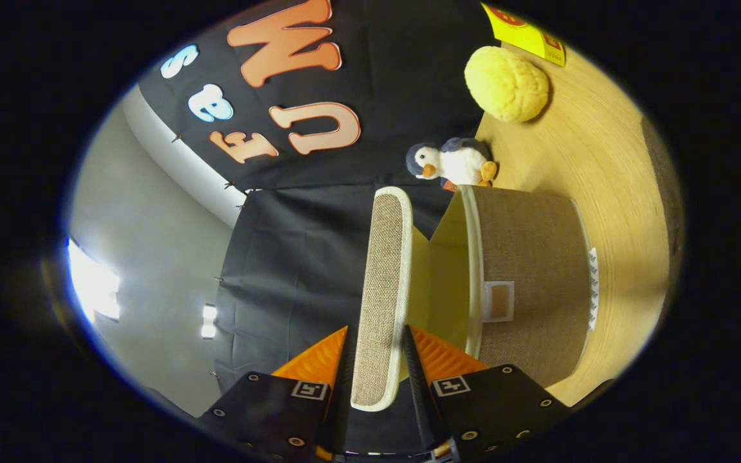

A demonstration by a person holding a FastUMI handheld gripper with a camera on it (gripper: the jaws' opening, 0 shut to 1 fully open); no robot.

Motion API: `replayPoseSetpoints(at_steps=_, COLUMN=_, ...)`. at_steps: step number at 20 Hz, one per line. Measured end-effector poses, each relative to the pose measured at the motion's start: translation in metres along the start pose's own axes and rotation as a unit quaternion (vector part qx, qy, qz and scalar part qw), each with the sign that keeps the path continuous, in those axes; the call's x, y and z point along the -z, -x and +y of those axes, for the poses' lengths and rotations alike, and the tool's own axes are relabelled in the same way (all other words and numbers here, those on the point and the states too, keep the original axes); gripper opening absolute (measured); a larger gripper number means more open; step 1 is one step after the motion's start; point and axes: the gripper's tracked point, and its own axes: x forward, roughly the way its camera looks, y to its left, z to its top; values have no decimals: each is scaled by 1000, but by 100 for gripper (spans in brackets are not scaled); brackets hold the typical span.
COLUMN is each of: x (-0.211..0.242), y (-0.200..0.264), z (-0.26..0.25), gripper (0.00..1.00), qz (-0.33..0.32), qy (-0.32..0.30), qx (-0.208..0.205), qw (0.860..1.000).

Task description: Open the storage box then place both shoes into the box .Put the left shoe in first, then the right shoe, with the right side of both shoes facing outward in a uniform manner.

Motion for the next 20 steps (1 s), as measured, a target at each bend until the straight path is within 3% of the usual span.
replayPoseSetpoints(at_steps=8, x=28, y=-62, z=65, gripper=45, qz=37, qy=63, qx=-4, qw=997)
replayPoseSetpoints(at_steps=10, x=26, y=-79, z=49, gripper=32, qz=25, qy=85, qx=47, qw=995)
replayPoseSetpoints(at_steps=13, x=28, y=-103, z=58, gripper=20, qz=11, qy=64, qx=50, qw=997)
replayPoseSetpoints(at_steps=20, x=59, y=-173, z=81, gripper=16, qz=34, qy=86, qx=44, qw=995)
